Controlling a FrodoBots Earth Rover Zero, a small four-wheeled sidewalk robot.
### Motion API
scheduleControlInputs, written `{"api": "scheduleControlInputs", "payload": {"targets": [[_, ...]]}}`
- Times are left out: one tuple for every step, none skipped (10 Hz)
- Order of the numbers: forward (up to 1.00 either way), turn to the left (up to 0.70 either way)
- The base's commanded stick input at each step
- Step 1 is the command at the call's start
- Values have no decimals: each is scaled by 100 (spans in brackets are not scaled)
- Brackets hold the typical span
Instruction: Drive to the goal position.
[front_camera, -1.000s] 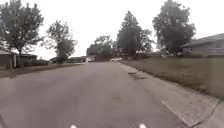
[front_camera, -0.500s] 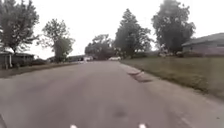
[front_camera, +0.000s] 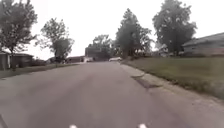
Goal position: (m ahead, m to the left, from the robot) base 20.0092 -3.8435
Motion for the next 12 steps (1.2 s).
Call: {"api": "scheduleControlInputs", "payload": {"targets": [[100,-21],[100,0],[100,0],[100,0],[100,0],[100,0],[100,0],[100,0],[100,0],[100,0],[100,-2],[100,-30]]}}
